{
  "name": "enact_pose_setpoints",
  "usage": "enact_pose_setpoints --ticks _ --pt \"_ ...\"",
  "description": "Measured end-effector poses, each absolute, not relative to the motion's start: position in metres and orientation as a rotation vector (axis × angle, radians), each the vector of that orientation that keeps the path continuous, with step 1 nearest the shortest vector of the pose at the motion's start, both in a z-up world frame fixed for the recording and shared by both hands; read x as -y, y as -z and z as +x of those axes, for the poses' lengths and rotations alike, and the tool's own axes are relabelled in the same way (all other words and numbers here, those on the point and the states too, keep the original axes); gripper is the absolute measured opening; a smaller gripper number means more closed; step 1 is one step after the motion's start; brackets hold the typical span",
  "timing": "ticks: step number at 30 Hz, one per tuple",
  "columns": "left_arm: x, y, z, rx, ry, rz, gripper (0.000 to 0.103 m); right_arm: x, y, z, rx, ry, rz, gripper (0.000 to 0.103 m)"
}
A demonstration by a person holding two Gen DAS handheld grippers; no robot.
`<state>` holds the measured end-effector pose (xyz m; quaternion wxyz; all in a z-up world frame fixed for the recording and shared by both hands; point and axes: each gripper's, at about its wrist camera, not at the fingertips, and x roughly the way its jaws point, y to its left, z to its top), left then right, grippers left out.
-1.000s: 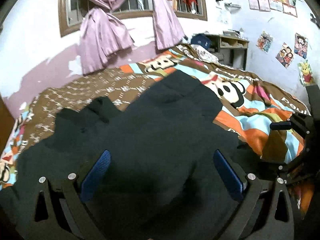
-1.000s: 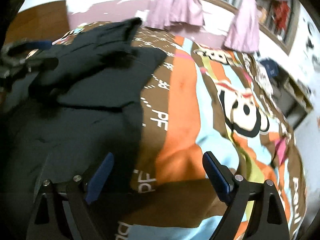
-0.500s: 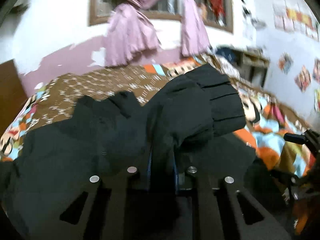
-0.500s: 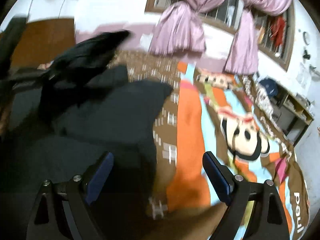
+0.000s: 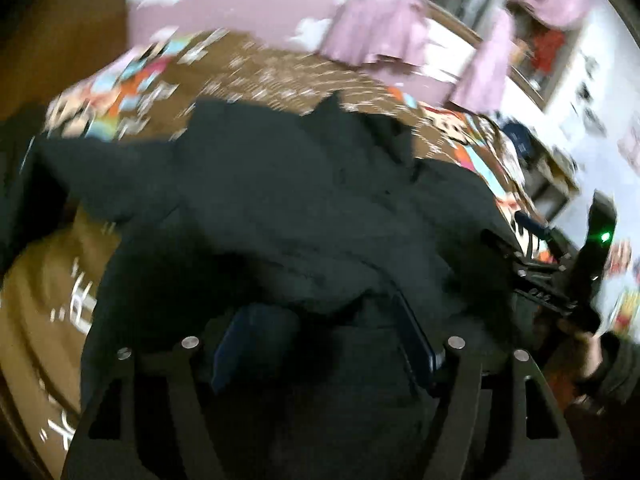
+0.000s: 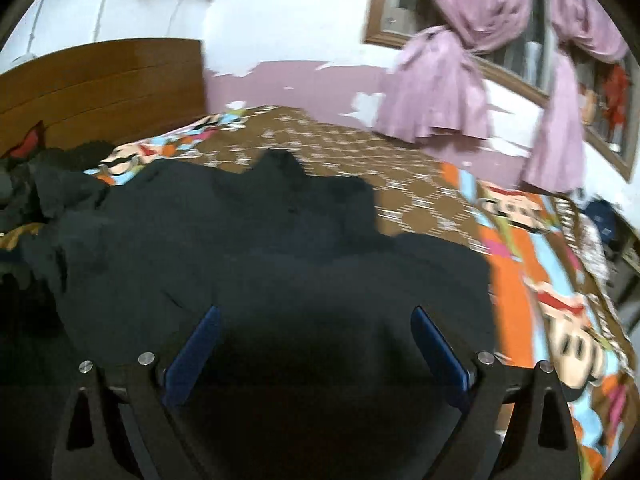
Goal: Fold large clothes
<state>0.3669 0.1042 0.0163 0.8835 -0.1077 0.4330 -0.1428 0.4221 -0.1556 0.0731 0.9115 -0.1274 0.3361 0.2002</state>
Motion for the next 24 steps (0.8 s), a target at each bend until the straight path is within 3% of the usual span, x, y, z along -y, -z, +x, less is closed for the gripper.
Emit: enact_pose_setpoints --ticks 5,7,9,12,19,24 --pt "-0.153 -0.039 0.364 -0.832 0.227 -0.359 0.065 0.090 -0.048 0.442 -0.801 -0.562 -0.222 0.096" --pt "-0.170 -0.055 0.362 -0.777 0.193 -0.391 0.074 0.067 -0.028 0.447 -0.868 -0.590 -0.260 0.096" --pt "-0.188 -0.061 0.358 -0.736 0.143 -0.444 0.079 0.051 -0.003 0.452 -0.912 -0.544 -0.323 0.103" --pt "-0.213 -0.073 0.361 -0.689 0.050 -0.495 0.079 0.044 0.010 0.451 -0.886 -0.525 -0.340 0.103" --pt "-0.317 -0.098 0.333 -0.581 -0.115 -0.684 0.079 0.050 -0.011 0.457 -0.930 -0.512 -0.309 0.103" --pt "-0.393 -0.075 0.291 -0.526 -0.268 -0.905 0.080 0.042 -0.062 0.460 -0.837 -0.474 -0.115 0.103"
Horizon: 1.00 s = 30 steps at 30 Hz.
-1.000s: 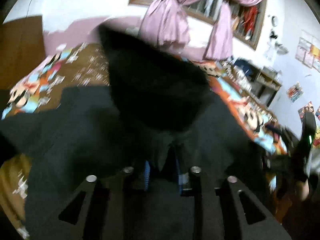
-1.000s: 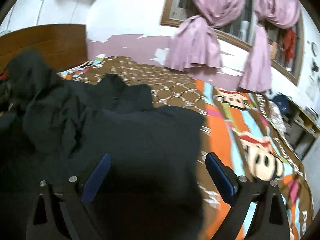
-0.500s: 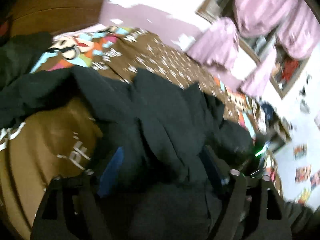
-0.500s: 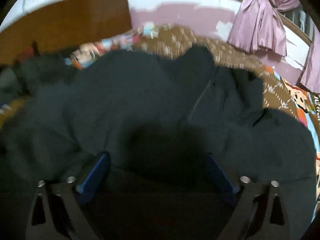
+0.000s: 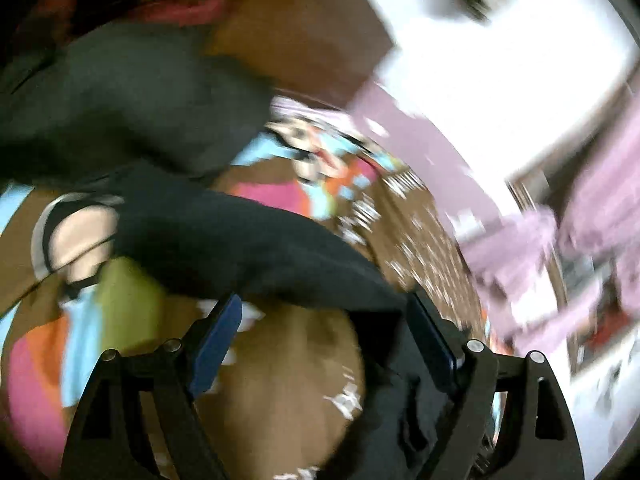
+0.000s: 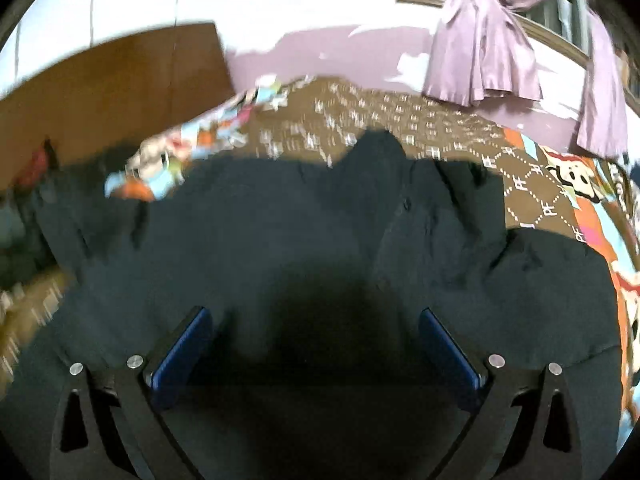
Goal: Fold large clothes
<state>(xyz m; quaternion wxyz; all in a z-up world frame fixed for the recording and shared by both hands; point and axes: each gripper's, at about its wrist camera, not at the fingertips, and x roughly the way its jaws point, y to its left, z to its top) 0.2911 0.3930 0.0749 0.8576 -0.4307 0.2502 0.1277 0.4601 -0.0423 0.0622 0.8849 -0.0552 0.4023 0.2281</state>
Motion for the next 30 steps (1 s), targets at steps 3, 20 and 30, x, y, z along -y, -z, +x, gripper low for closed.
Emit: enact_pose_setpoints --ticks 3,20,30 --pt "-0.434 -0.046 0.273 -0.516 -0.340 -1.098 0.080 0.011 -0.072 0.462 -0.839 -0.509 -0.117 0.103" --pt "-0.512 0.047 0.229 -0.489 -0.408 -1.308 0.078 -0.056 -0.001 0.439 -0.823 -0.711 -0.170 0.103" --pt "-0.460 -0.011 0.227 -0.415 -0.436 -1.125 0.016 -0.026 -0.032 0.420 -0.899 -0.647 -0.139 0.103"
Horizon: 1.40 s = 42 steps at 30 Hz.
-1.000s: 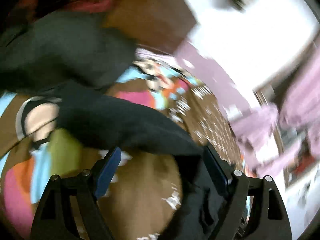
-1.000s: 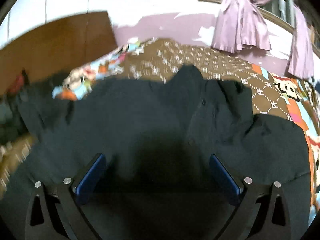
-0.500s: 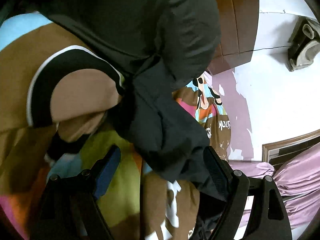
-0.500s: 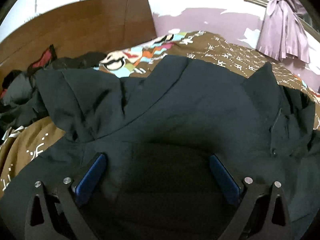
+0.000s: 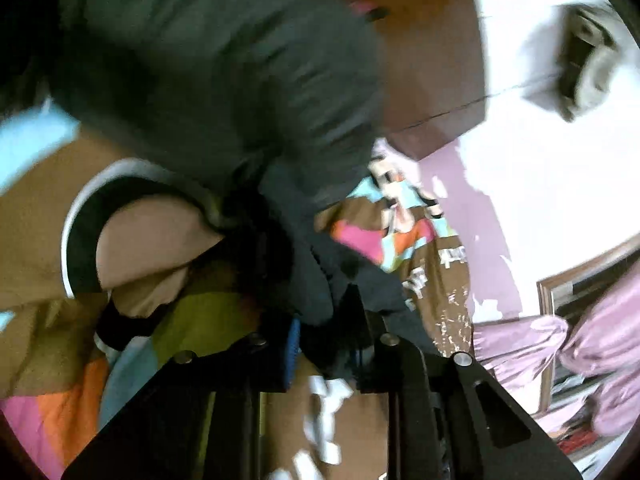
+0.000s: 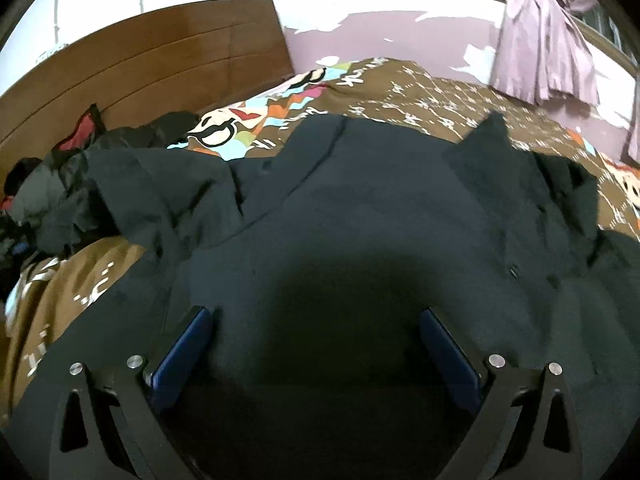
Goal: Fold large clothes
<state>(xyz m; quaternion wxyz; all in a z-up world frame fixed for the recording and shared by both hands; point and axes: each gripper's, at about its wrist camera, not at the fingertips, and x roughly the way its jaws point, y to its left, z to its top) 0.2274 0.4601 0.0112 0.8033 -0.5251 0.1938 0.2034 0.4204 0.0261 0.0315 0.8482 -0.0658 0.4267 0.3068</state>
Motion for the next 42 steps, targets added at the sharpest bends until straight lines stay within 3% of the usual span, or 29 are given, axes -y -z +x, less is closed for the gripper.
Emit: enact_pose_setpoints --ticks 12,18,22,29,39,42 --pt "-0.319 -0.204 0.230 -0.147 -0.196 -0.553 0.012 0.079 -0.079 0.407 -0.894 -0.542 -0.066 0.103" --pt "-0.221 -0.268 0.243 -0.093 0.080 -0.413 0.012 0.123 -0.101 0.403 -0.875 -0.517 -0.013 0.103" --pt "-0.148 -0.280 0.264 -0.144 0.319 -0.389 0.012 0.155 -0.115 0.400 -0.814 -0.437 0.002 0.103" --pt "-0.004 -0.241 0.309 -0.313 0.553 -0.276 0.012 0.236 -0.120 0.416 -0.782 -0.266 0.107 0.103" --pt "0.127 -0.081 0.387 -0.684 0.691 -0.200 0.012 0.352 -0.090 0.437 -0.823 -0.405 0.580 0.103" --pt "0.131 -0.030 0.407 -0.784 0.686 -0.198 0.012 0.364 -0.077 0.444 -0.847 -0.469 0.699 0.096"
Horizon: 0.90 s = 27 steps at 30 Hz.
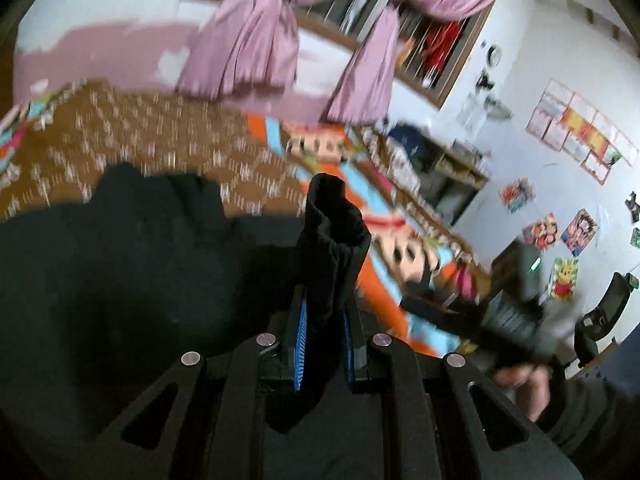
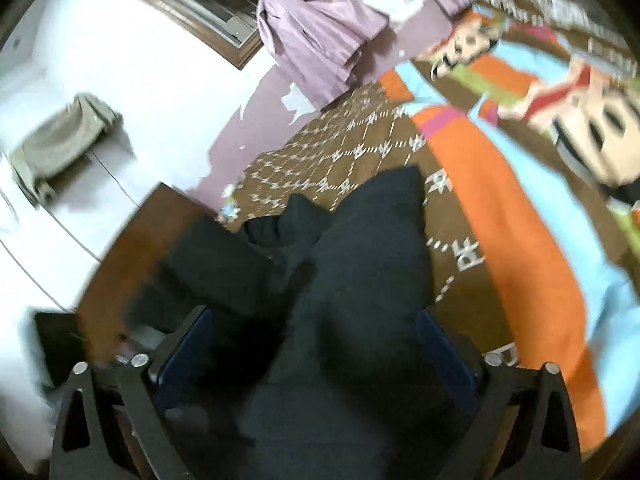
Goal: Fold large clothes
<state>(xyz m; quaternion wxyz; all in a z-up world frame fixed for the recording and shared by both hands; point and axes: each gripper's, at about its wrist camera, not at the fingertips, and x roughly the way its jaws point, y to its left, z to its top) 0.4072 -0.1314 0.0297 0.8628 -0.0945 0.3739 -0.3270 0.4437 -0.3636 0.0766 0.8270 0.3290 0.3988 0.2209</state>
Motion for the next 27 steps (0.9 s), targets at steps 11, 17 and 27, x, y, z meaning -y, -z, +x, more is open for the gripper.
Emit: enact_pose_setpoints --ticks 11,17,27 --pt "0.120 0.011 0.390 -0.944 0.767 -0.176 0.050 0.347 -0.050 0.447 -0.967 -0.559 0.863 0.093" --pt "0.091 -0.009 0.364 -0.965 0.795 -0.168 0.060 0.335 -0.047 0.444 -1.009 -0.522 0.791 0.080" --pt "-0.027 -0.062 0.388 -0.735 0.354 -0.182 0.063 0.299 -0.069 0.414 -0.949 -0.297 0.315 0.009"
